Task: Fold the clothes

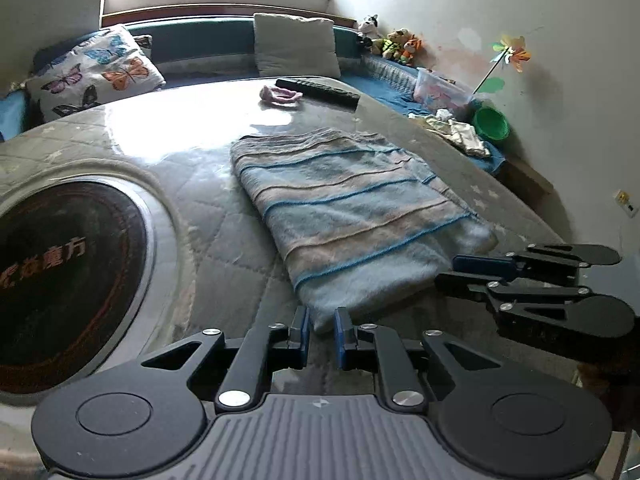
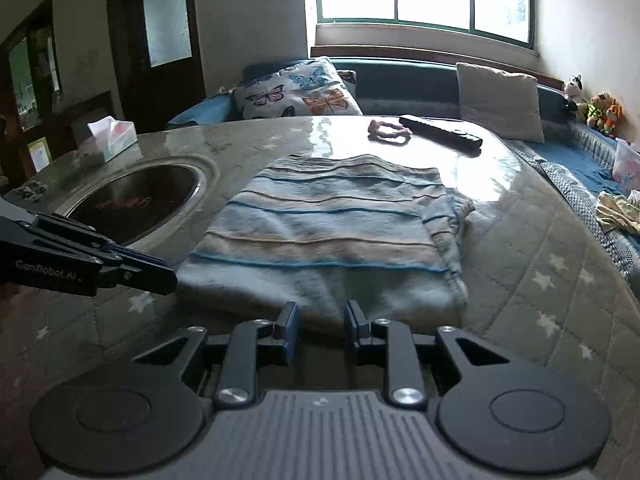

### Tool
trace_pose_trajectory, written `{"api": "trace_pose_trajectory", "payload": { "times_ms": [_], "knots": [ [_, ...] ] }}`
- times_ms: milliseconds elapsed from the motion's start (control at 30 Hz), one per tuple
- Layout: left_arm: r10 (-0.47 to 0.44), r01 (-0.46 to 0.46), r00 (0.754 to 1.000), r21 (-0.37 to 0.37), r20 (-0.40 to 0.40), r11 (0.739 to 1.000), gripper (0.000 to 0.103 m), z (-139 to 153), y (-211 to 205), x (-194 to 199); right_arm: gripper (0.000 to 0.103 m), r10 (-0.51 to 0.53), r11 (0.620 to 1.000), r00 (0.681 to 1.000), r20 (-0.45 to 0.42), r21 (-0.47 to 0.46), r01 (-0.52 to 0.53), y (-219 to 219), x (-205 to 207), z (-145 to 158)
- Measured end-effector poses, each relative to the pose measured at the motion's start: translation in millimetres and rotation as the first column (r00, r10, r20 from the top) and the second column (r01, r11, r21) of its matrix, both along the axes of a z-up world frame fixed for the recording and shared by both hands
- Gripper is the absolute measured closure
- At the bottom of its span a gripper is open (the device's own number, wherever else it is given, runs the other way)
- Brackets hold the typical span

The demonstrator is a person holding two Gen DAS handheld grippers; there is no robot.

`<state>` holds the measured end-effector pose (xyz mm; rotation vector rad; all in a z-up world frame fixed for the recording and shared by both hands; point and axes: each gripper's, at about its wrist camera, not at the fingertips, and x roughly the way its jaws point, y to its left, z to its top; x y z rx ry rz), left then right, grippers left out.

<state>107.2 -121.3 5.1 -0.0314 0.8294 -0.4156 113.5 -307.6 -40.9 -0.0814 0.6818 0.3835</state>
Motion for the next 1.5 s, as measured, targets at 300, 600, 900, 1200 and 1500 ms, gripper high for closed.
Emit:
{"api": "trace_pose_trajectory", "payload": {
  "times_ms": [300, 600, 900, 1200, 1500],
  "knots": [
    [0.037, -0.037, 0.999, 0.036, 0.007, 0.999, 0.079, -1, 3, -25, 0.04, -0.079, 0.997, 0.996, 0.044, 0.01, 0.079, 3, -23, 4],
    [0.061, -0.061, 0.998, 0.063, 0.001, 0.996, 0.077, -5, 6, -44, 0.015, -0.13, 0.991, 0.991, 0.042, 0.021, 0.129, 10, -44, -1],
    [0.077, -0.078, 0.997, 0.089, 0.019, 0.993, 0.077, -8, 9, -57, 0.005, -0.16, 0.987, 0.986, 0.041, 0.04, 0.158, 17, -62, -3],
    [0.07, -0.073, 0.997, 0.1, 0.034, 0.992, 0.077, -10, 8, -65, 0.0, -0.153, 0.988, 0.986, 0.065, 0.016, 0.152, 29, -71, -3],
    [0.069, -0.073, 0.997, 0.116, 0.039, 0.991, 0.077, -12, 5, -68, 0.0, -0.166, 0.986, 0.985, 0.052, 0.017, 0.165, 31, -71, -7]
  ]
}}
